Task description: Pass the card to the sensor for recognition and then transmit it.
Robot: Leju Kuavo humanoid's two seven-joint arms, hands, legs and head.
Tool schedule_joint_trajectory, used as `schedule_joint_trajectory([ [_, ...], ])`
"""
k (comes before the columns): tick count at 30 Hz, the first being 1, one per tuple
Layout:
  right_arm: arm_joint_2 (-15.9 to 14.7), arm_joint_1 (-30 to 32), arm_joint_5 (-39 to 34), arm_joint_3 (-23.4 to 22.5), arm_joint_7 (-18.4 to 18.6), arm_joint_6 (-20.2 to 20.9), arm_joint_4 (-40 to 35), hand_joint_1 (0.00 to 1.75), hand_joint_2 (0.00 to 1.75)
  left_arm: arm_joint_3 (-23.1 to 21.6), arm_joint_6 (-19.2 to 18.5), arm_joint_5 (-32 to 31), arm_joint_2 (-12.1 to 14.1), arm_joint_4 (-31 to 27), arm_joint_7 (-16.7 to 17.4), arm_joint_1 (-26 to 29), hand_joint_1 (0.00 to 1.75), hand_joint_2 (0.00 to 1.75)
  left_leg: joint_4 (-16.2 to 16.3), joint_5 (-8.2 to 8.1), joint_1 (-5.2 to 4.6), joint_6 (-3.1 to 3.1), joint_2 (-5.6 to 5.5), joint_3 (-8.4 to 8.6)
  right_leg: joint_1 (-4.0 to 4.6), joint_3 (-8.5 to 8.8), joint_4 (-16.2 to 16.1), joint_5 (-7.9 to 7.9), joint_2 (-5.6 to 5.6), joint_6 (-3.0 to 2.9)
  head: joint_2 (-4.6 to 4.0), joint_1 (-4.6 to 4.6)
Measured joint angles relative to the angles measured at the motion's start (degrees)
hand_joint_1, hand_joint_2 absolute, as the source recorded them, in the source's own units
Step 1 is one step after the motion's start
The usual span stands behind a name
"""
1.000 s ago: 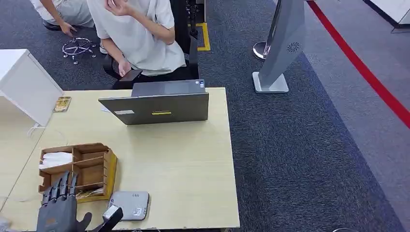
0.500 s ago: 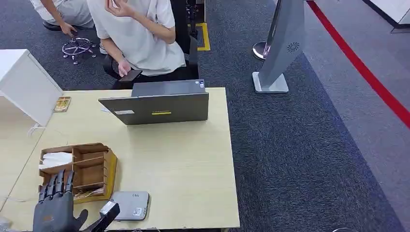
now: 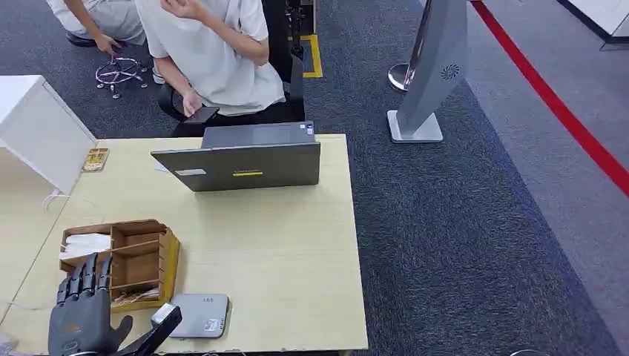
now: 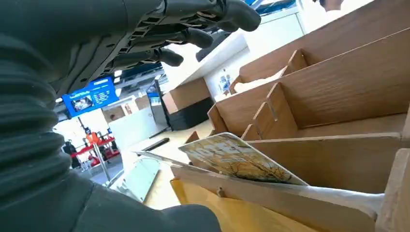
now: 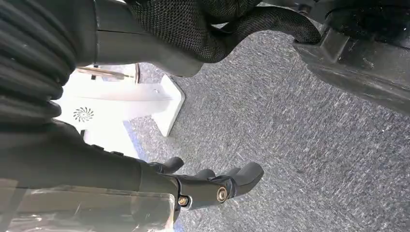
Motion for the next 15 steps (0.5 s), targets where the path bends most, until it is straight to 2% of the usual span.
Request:
schedule_joint_trajectory([
  [3, 0.0, 0.0, 0.0, 0.0, 0.0, 0.0, 0.0, 0.00, 1.75, 0.0, -0.3, 0.0, 0.0, 0.0, -0.4, 0.0, 1.75, 1.75, 0.0, 0.00, 0.00, 0.00, 0.00, -0.02, 0.00, 0.00, 0.0, 0.00, 0.00, 0.00, 0.00, 0.00],
  [7, 0.0, 0.0, 0.0, 0.0, 0.0, 0.0, 0.0, 0.00, 1.75, 0.8, -0.3, 0.0, -0.6, 0.0, -3.2, 0.0, 1.75, 1.75, 0.0, 0.00, 0.00, 0.00, 0.00, -0.03, 0.00, 0.01, 0.0, 0.00, 0.00, 0.00, 0.00, 0.00],
  [15, 0.0, 0.0, 0.0, 0.0, 0.0, 0.6, 0.0, 0.00, 1.75, 3.1, -1.9, 0.0, -2.4, 0.0, -4.8, 0.1, 1.75, 1.75, 0.0, 0.00, 0.00, 0.00, -0.01, -0.02, 0.00, 0.01, 0.0, 0.00, -0.01, 0.00, 0.00, 0.00],
])
